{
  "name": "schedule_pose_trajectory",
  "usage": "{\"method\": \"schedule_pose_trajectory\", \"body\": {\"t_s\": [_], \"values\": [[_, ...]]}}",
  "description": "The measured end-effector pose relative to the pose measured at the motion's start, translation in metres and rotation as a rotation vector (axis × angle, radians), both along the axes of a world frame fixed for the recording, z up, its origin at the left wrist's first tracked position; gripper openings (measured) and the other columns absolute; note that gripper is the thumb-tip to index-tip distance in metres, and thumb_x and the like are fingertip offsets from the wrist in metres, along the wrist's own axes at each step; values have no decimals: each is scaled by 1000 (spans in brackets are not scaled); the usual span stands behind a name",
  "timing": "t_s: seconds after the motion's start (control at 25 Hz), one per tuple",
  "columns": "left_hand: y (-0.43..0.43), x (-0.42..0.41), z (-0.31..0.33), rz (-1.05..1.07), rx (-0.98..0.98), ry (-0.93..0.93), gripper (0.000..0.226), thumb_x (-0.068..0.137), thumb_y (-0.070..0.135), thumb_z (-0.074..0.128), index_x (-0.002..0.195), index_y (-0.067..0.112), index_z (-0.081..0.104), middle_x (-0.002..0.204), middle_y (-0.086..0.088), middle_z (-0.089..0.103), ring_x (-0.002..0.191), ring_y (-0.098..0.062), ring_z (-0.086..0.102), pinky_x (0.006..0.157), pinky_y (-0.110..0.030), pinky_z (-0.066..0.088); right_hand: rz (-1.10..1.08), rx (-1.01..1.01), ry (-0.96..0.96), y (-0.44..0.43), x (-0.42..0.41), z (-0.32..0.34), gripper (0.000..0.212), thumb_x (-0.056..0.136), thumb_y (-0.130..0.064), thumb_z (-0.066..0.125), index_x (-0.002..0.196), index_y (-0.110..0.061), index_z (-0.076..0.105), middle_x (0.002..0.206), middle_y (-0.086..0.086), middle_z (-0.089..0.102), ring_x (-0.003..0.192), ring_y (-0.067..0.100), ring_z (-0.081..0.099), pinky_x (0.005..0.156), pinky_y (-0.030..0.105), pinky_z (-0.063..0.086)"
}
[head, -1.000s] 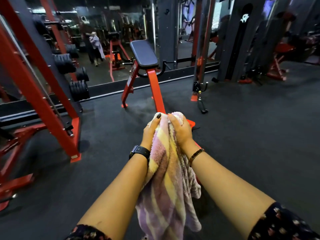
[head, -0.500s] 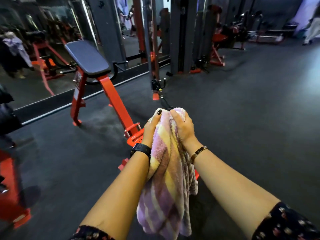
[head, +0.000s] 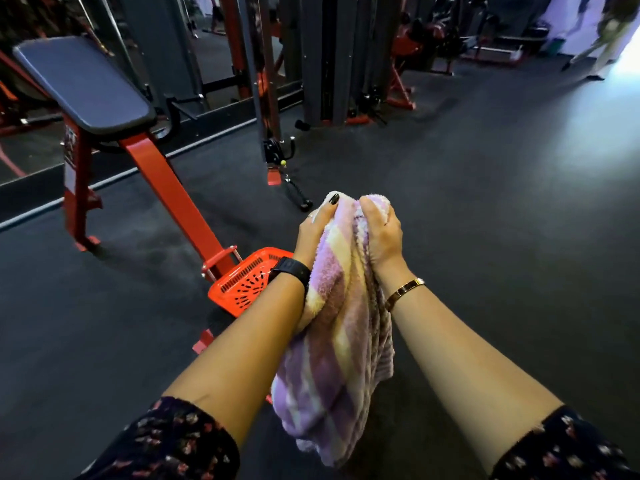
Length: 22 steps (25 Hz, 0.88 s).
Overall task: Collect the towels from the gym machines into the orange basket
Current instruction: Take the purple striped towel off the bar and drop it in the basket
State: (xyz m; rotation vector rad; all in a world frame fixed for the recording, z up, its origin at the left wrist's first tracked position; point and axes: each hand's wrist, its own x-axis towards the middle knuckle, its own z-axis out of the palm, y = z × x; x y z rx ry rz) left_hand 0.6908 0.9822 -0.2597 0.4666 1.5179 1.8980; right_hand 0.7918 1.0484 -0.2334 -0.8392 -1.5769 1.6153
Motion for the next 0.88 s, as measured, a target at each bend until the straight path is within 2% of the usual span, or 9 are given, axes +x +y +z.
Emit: {"method": "schedule_pose_trajectory", "body": {"t_s": [0.2,0.36,0.44,0.56,0.64,0.76,0.88], "values": [[36,-14,-3,-27,2,-73,52,53,68,77,75,24,61,83,-2,53,87,-22,43,81,-41,37,-85,-26,20,30,-18,-1,38,71,-50,62,100,-26,64,97,-12,66,96,11,64,86,25,51],[55,-26,-2,-54,13,-91,68,52,72,78,91,20,59,97,-9,50,91,-22,47,83,-41,40,-130,-43,36,45,-28,-1,42,69,-52,61,101,-25,64,96,-12,65,94,10,64,85,25,49],[60,-35,-1,-48,-7,-81,68,54,71,76,93,17,60,97,-10,51,90,-22,49,83,-40,41,-138,-42,43,51,-36,-3,46,67,-54,61,102,-24,65,100,-9,67,96,12,64,88,28,51],[69,-51,-8,-86,-12,-102,76,45,73,78,94,17,60,98,-10,52,90,-22,49,84,-40,41,-152,-62,64,58,-50,-10,49,67,-54,63,104,-22,65,102,-6,67,98,14,65,90,30,51],[76,-65,-12,-101,-5,-110,76,44,72,79,92,16,61,98,-11,52,90,-22,49,84,-40,41,-175,-73,56,63,-63,-15,50,69,-52,63,107,-20,65,103,-5,67,99,14,65,91,31,51],[85,-86,-15,-108,-26,-113,62,55,63,74,93,15,62,97,-11,55,89,-22,52,86,-40,45,-221,-88,36,70,-86,-22,54,69,-51,63,111,-16,66,108,-2,68,102,16,65,94,33,51],[98,-106,-28,-166,-46,-151,52,53,62,79,79,21,60,88,-6,51,87,-22,46,81,-40,40,-295,-111,15,78,-105,-34,50,69,-50,62,107,-17,67,102,-4,67,101,17,65,95,36,51]]}}
